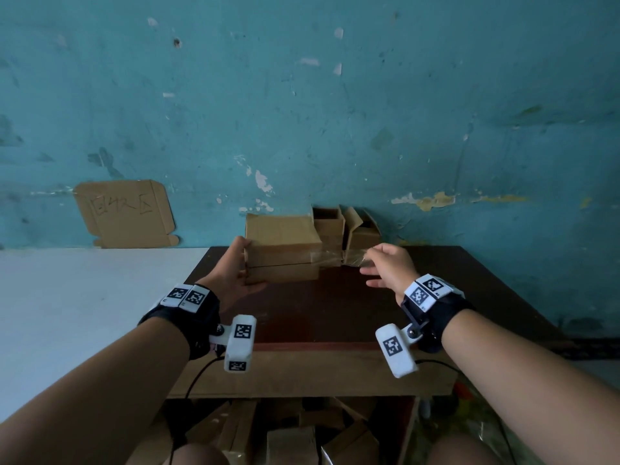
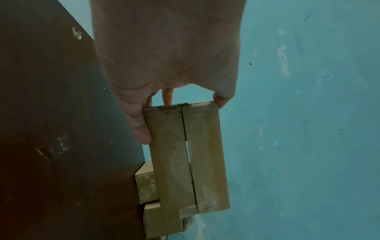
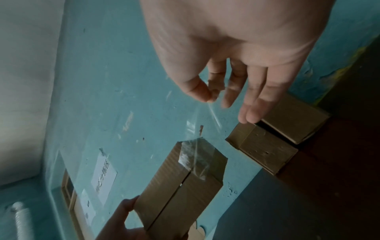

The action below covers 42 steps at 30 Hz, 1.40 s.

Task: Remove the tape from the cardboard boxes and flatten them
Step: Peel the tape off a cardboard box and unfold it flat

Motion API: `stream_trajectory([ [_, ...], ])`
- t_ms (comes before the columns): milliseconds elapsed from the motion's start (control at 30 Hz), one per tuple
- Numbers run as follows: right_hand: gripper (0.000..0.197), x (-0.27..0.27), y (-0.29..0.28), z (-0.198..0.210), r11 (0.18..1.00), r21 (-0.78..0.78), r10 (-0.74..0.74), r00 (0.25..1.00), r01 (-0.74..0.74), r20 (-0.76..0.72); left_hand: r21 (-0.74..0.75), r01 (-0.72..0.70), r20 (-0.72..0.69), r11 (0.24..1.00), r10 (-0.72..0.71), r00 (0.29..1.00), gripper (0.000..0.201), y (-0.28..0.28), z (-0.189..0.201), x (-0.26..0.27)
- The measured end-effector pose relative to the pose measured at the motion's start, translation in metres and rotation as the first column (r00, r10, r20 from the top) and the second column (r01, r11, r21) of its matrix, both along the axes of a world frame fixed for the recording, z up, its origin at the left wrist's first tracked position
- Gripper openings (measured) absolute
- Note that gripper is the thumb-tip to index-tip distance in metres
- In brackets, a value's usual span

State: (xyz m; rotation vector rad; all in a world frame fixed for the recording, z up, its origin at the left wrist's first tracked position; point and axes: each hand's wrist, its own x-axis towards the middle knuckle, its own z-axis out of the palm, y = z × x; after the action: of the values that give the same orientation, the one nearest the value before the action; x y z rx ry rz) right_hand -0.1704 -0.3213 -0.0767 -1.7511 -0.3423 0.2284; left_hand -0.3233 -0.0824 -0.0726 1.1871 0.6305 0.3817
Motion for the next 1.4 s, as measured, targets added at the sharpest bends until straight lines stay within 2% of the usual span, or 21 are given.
stream_trajectory([
  [133,0.021,0.001,-0.001,-0.003,0.996,0.087,-0.021,0.991,0.033,-0.134,0.001,0.030,0.006,1.000,-0.030,1.000,0.031,-0.001,0.002,-0.003],
  [300,0.027,0.007,-0.006,-0.007,0.988,0.130,-0.059,0.981,0.083,-0.183,0.006,0.038,0.012,0.999,-0.038,0.999,0.026,-0.001,0.006,-0.004],
  [433,0.018,0.010,-0.008,-0.008,0.970,0.201,-0.080,0.963,0.134,-0.255,0.010,0.028,0.013,1.000,-0.028,1.000,0.030,0.003,0.007,-0.007],
  [567,0.025,0.018,-0.017,-0.012,0.938,0.266,-0.120,0.926,0.224,-0.358,0.014,0.006,-0.004,1.000,-0.006,1.000,0.034,0.012,0.003,-0.013],
  [667,0.023,0.022,-0.024,-0.015,0.923,0.289,-0.126,0.910,0.254,-0.396,0.012,-0.018,-0.022,1.000,0.018,1.000,0.031,0.017,-0.001,-0.017],
  [833,0.019,0.027,-0.034,-0.024,0.920,0.278,-0.140,0.893,0.277,-0.427,-0.014,-0.045,-0.031,0.999,0.045,0.999,0.028,0.018,-0.005,-0.018],
  [967,0.024,0.032,-0.041,-0.038,0.919,0.271,-0.141,0.880,0.287,-0.453,0.003,-0.023,-0.041,1.000,0.023,0.999,0.027,0.015,-0.009,-0.016],
  [1167,0.026,0.036,-0.042,-0.058,0.951,0.119,-0.194,0.849,0.287,-0.492,0.046,0.012,-0.057,0.999,-0.009,0.998,0.030,0.010,-0.012,-0.012],
  [1300,0.045,0.042,-0.039,-0.064,0.956,0.006,-0.259,0.851,0.294,-0.456,0.058,0.034,-0.061,0.998,-0.030,0.998,0.031,0.005,-0.013,-0.009],
  [1400,0.046,0.043,-0.041,-0.069,0.973,-0.049,-0.224,0.865,0.227,-0.449,0.064,0.052,-0.071,0.997,-0.048,0.996,0.034,0.003,-0.015,-0.009],
])
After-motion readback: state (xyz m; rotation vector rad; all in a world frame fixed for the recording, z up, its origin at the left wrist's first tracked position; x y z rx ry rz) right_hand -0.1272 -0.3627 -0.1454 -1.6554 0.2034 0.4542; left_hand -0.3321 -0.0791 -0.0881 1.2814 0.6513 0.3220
